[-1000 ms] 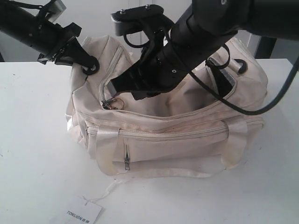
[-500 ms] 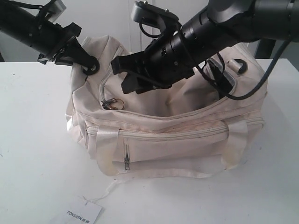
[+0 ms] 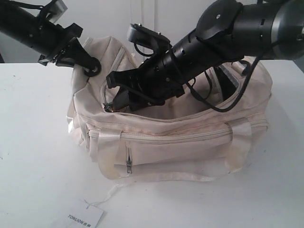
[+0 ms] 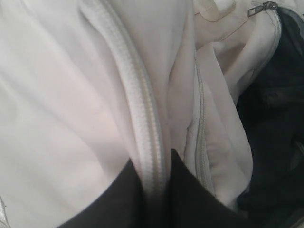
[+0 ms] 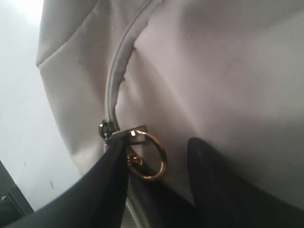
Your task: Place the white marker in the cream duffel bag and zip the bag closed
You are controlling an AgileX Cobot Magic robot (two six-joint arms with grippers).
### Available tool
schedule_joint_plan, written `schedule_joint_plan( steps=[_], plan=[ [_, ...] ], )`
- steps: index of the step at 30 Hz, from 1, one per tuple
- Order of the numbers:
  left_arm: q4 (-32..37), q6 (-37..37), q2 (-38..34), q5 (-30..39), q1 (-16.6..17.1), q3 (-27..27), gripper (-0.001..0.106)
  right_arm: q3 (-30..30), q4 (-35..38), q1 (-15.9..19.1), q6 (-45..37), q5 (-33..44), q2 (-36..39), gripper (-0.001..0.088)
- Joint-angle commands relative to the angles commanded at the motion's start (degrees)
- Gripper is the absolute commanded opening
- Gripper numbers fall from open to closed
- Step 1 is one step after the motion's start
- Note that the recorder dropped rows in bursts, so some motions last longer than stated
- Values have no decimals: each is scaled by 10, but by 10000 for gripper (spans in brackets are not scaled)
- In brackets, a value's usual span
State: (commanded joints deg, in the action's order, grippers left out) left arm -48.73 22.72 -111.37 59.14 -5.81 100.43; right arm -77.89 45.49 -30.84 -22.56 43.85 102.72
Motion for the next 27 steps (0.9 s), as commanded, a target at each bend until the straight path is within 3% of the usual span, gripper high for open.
schedule_joint_plan(
  steps=[3, 8, 27],
  plan=[
    [0, 0, 0, 0, 0, 0, 0, 0, 17, 0, -17, 12, 2, 333],
    [0, 0, 0, 0, 0, 0, 0, 0, 35, 0, -33, 14, 2, 10],
    [0, 0, 0, -2, 0, 0, 19, 0, 35, 1, -59, 1, -53, 0]
  ],
)
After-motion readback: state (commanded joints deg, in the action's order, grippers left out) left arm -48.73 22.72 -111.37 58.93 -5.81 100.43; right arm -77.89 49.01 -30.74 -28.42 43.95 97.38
